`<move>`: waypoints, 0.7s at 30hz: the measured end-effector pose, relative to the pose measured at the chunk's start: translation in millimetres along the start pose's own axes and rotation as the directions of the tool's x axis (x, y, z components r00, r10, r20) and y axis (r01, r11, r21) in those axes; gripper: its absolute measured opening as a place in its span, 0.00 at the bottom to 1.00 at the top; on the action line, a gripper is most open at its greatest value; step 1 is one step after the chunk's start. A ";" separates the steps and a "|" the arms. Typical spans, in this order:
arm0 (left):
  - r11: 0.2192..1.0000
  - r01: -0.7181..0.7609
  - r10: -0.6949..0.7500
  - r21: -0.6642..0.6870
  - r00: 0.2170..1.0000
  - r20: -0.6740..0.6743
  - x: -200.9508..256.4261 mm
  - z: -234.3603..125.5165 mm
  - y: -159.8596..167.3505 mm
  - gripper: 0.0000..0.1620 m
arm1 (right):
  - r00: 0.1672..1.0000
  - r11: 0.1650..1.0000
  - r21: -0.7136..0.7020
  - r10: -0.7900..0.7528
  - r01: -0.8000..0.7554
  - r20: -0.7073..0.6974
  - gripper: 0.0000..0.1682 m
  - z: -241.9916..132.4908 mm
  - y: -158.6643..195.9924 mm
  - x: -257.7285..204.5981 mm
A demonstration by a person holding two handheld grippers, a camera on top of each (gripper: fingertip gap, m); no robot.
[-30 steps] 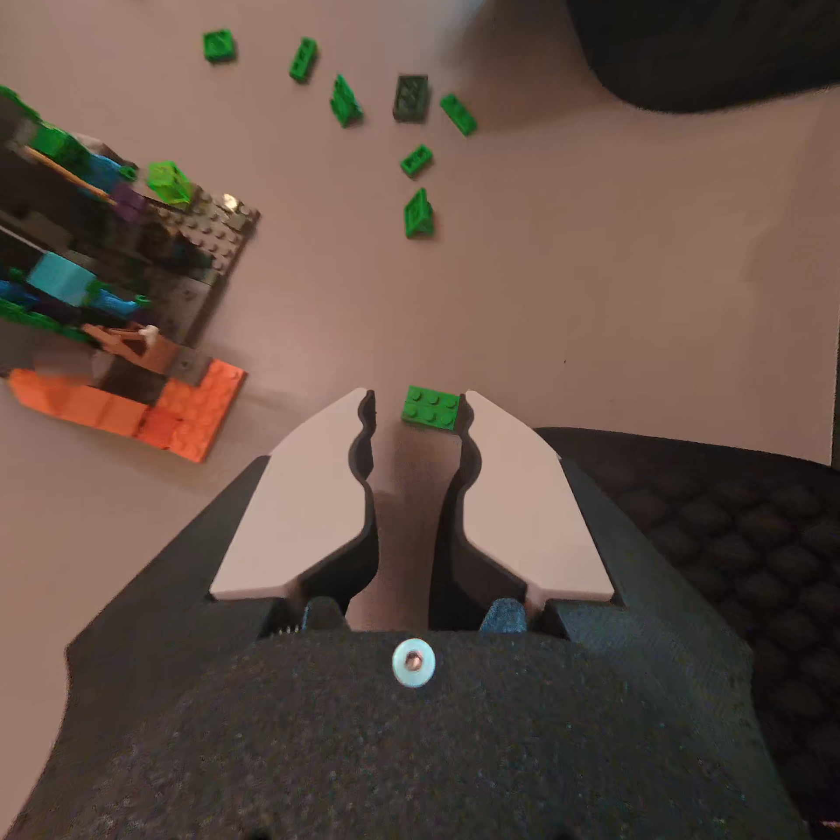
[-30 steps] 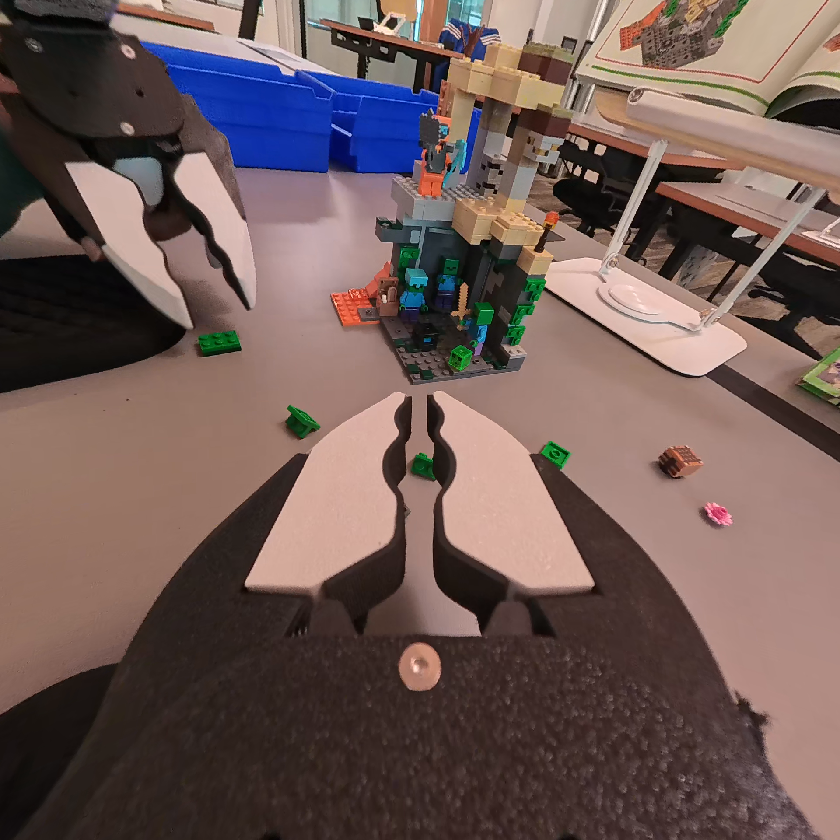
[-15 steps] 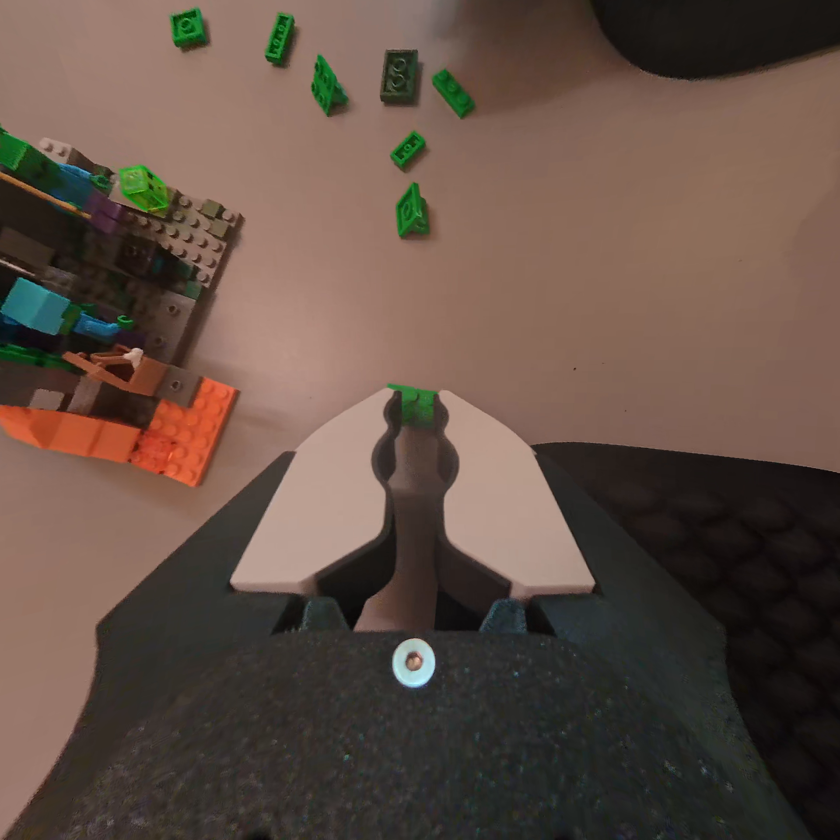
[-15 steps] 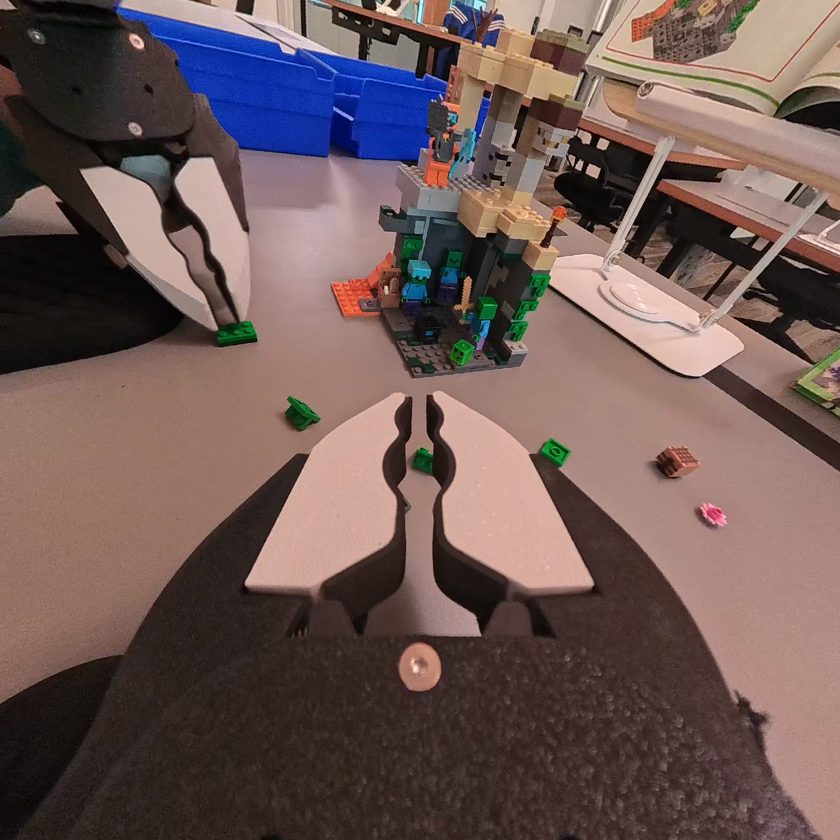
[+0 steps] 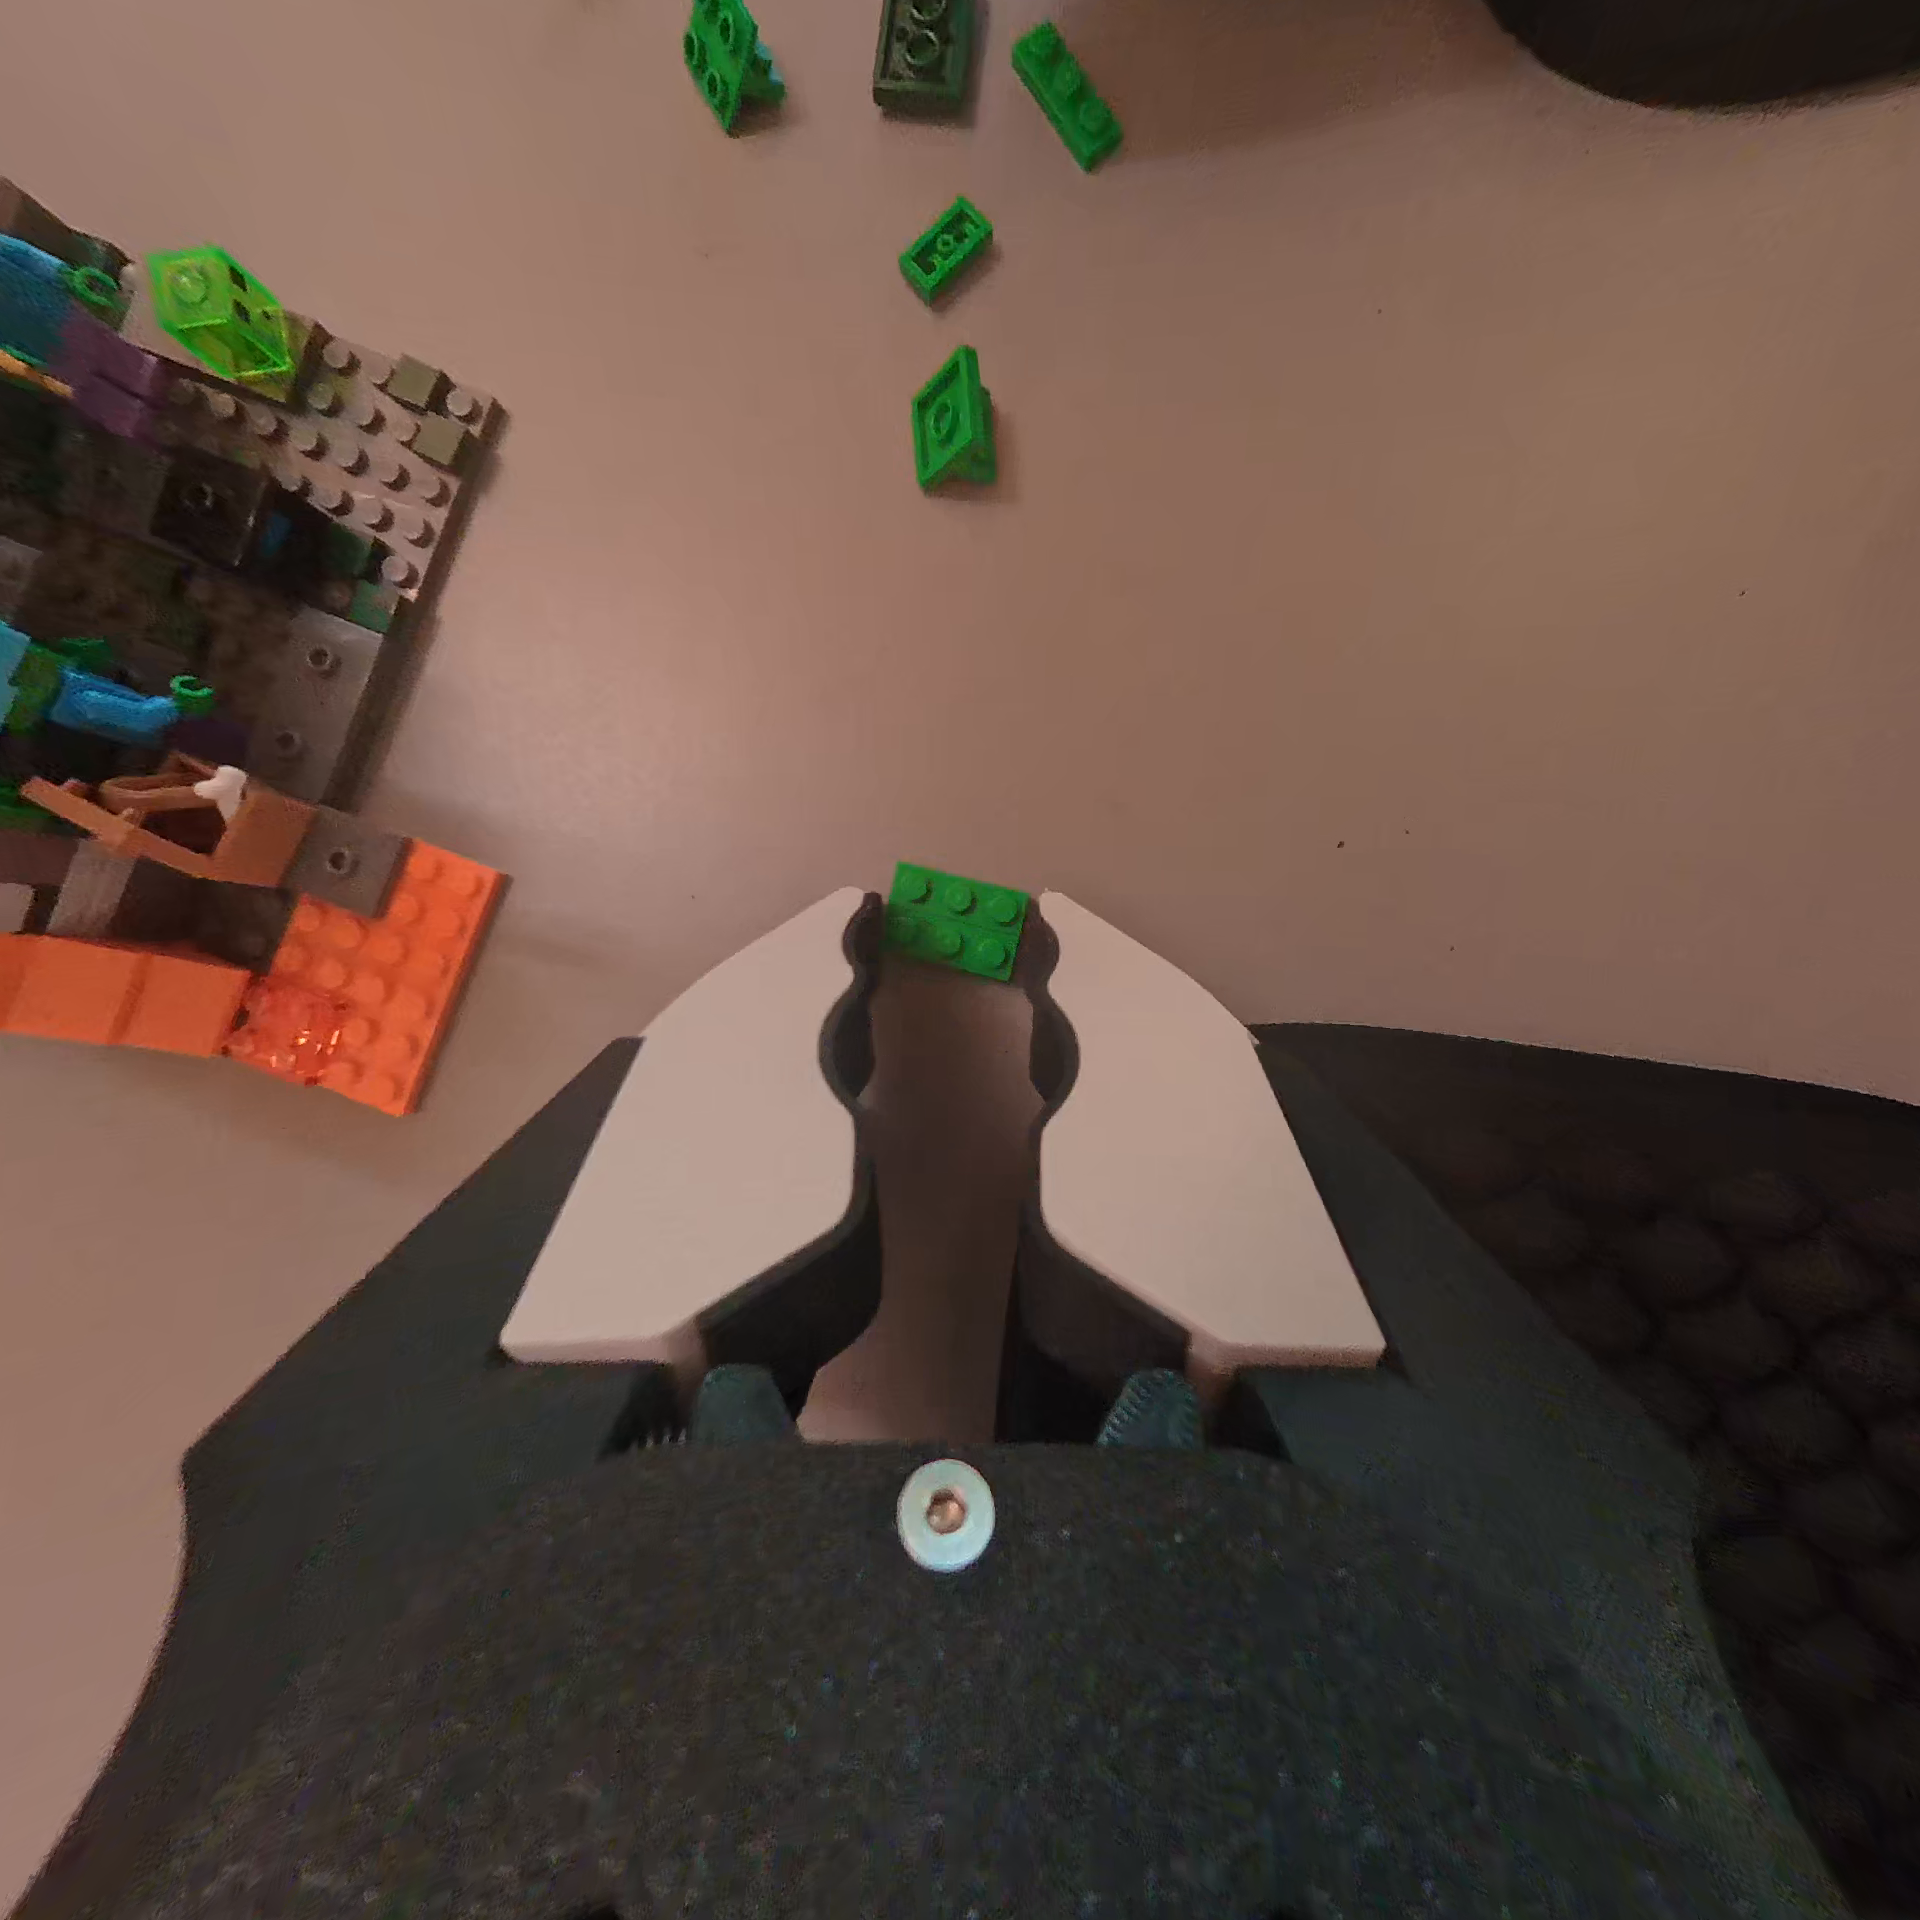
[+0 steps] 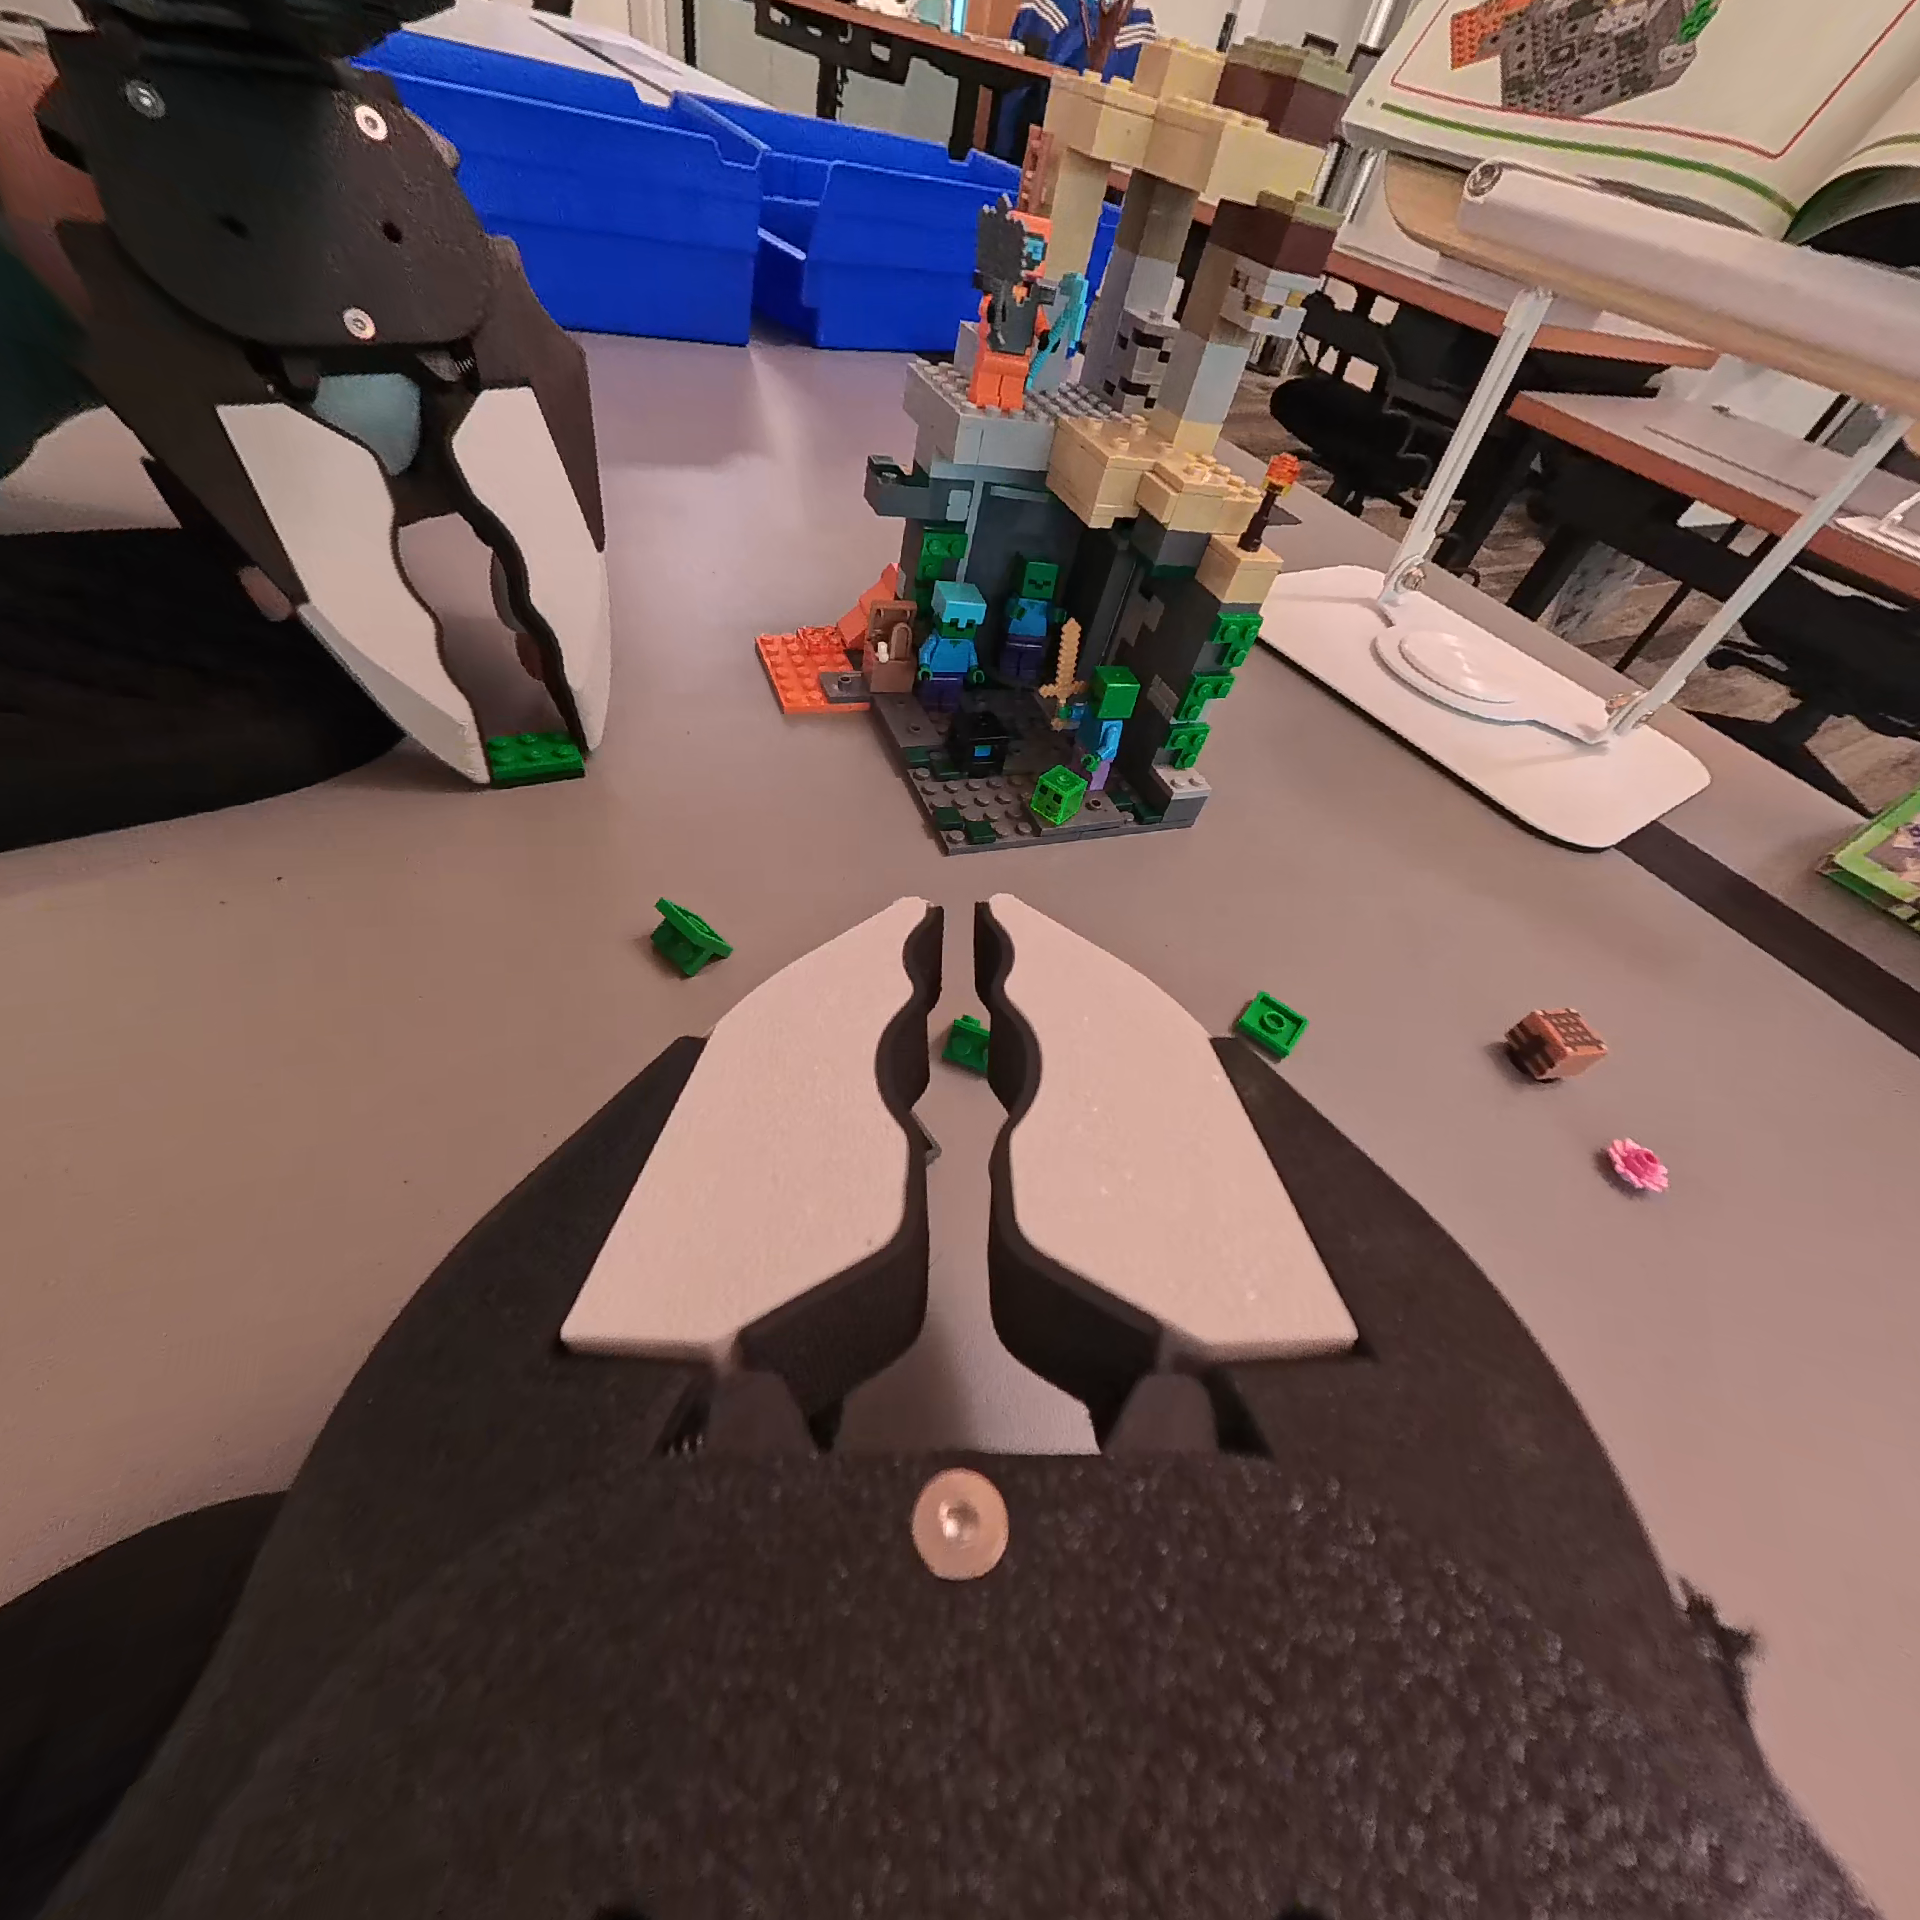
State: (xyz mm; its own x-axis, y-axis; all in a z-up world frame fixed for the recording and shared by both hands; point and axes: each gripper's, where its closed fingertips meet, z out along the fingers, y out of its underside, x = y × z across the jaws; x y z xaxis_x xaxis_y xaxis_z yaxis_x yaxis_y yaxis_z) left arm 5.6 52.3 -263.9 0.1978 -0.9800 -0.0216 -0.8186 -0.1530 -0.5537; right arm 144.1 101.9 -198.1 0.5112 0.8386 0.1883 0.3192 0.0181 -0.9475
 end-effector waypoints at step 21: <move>0.810 -0.438 0.192 0.390 0.827 0.529 3.2 -45.6 -148.9 0.15 | 0.794 0.832 0.012 0.526 -0.555 0.306 0.14 -1.7 -72.5 -46.2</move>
State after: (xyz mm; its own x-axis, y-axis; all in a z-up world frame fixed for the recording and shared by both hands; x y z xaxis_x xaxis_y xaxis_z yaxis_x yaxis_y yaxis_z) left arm 103.5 66.1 -143.7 0.2917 -0.7724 -0.5642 -0.5391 0.3545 -0.7640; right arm 98.7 60.9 -137.6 0.3292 0.8419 -0.4276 -0.0280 -0.4440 -0.8956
